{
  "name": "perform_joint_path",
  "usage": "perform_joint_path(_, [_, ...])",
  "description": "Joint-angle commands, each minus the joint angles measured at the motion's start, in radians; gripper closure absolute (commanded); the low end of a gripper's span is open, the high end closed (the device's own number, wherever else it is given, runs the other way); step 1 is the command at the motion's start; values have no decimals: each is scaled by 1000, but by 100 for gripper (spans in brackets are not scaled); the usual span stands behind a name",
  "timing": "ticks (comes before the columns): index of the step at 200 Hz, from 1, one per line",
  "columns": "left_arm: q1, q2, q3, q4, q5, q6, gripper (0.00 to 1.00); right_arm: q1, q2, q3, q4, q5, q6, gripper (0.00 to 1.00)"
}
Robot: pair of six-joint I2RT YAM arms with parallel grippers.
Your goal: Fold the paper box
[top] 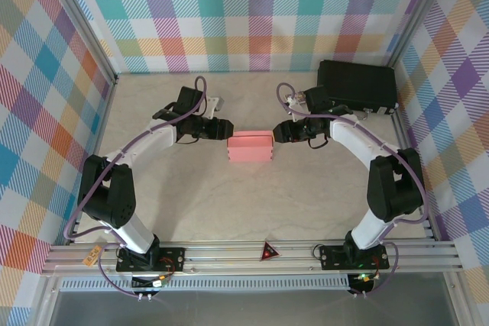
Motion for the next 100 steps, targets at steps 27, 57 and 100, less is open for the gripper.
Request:
perform_joint_path(27, [1, -26, -27, -19, -5, 13, 44, -2, -8, 15, 4, -32, 6, 55])
perform_joint_path(57, [1, -27, -28, -25, 5, 18, 44, -2, -6, 18, 7, -45, 12, 58])
perform_joint_path(100, [1, -23, -34, -37, 3, 15, 46, 2, 0, 24, 10, -59, 15, 63])
